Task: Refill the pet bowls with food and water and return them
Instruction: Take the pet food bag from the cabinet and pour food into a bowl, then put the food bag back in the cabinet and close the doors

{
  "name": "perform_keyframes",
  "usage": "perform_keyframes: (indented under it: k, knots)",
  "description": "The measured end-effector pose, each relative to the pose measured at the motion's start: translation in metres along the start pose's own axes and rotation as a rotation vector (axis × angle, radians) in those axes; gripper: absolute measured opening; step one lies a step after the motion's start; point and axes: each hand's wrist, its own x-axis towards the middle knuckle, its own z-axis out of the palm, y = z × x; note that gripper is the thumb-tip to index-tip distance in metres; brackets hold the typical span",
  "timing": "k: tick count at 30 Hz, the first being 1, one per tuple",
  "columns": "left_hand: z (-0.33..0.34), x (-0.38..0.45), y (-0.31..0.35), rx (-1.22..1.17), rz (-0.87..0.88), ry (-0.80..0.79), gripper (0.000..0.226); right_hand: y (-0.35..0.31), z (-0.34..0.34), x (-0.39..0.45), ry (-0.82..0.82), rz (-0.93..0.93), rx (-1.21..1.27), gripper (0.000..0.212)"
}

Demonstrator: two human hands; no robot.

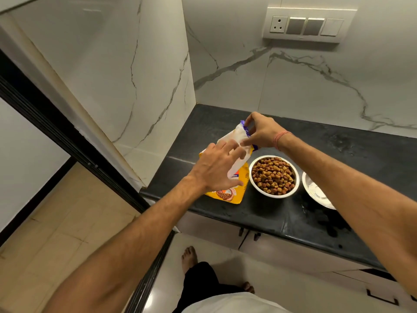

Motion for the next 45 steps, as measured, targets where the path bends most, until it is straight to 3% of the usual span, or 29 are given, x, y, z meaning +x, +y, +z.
perform_keyframes:
  k: [4, 8, 11, 13, 17, 20, 24, 26, 28, 30, 31, 33, 35, 37, 41, 45]
  knots:
    - [-0.006, 0.003, 0.0, -0.094, -0.086, 0.068, 0.042, -0.003, -0.002, 0.0, 0.125, -0.022, -0.016, 0.077]
    - [-0.028, 0.013, -0.014, -0.354, -0.139, 0.004, 0.026, -0.011, -0.007, 0.003, 0.166, -0.076, -0.09, 0.065]
    - [-0.044, 0.025, -0.026, -0.548, -0.312, -0.128, 0.023, -0.012, -0.001, 0.01, 0.178, -0.054, -0.046, 0.059]
    - [-0.048, 0.033, -0.035, -0.617, -0.404, -0.223, 0.024, -0.008, 0.003, 0.016, 0.19, -0.018, 0.123, 0.049]
    - [-0.046, 0.037, -0.045, -0.629, -0.466, -0.276, 0.02, 0.001, 0.01, 0.014, 0.168, 0.133, 0.748, 0.03]
    - [-0.041, 0.03, -0.046, -0.704, -0.497, -0.257, 0.017, 0.024, 0.025, -0.002, 0.26, 0.195, 0.828, 0.027]
    - [-0.03, 0.018, -0.043, -0.697, -0.448, -0.066, 0.02, 0.067, 0.074, -0.042, 0.303, 0.224, 0.716, 0.029]
    - [-0.021, 0.01, -0.039, -0.635, -0.499, 0.208, 0.024, 0.08, 0.099, -0.065, 0.322, 0.209, 0.663, 0.033]
    - [-0.008, -0.003, -0.036, -0.677, -0.705, 0.568, 0.018, 0.084, 0.119, -0.087, 0.346, 0.189, 0.659, 0.041]
    - [0.013, -0.023, -0.039, -0.845, -1.02, 0.751, 0.022, 0.085, 0.139, -0.105, 0.347, 0.164, 0.688, 0.056]
    - [0.026, -0.036, -0.046, -0.889, -1.155, 0.685, 0.032, 0.087, 0.149, -0.113, 0.337, 0.147, 0.698, 0.062]
    - [0.051, -0.058, -0.06, -0.864, -1.268, 0.25, 0.055, 0.09, 0.169, -0.122, 0.302, 0.115, 0.695, 0.068]
    - [0.064, -0.071, -0.064, -0.92, -1.169, -0.177, 0.074, 0.09, 0.187, -0.125, 0.292, 0.11, 0.674, 0.06]
    - [0.064, -0.07, -0.056, -0.926, -1.035, -0.377, 0.077, 0.088, 0.199, -0.126, 0.301, 0.151, 0.661, 0.054]
    - [0.072, -0.07, -0.045, -0.662, -0.904, -0.411, 0.036, 0.086, 0.202, -0.12, 0.249, 0.236, 0.574, 0.049]
    - [0.072, -0.077, -0.04, -0.57, -0.967, -0.253, 0.031, 0.087, 0.196, -0.112, 0.306, 0.266, 0.472, 0.03]
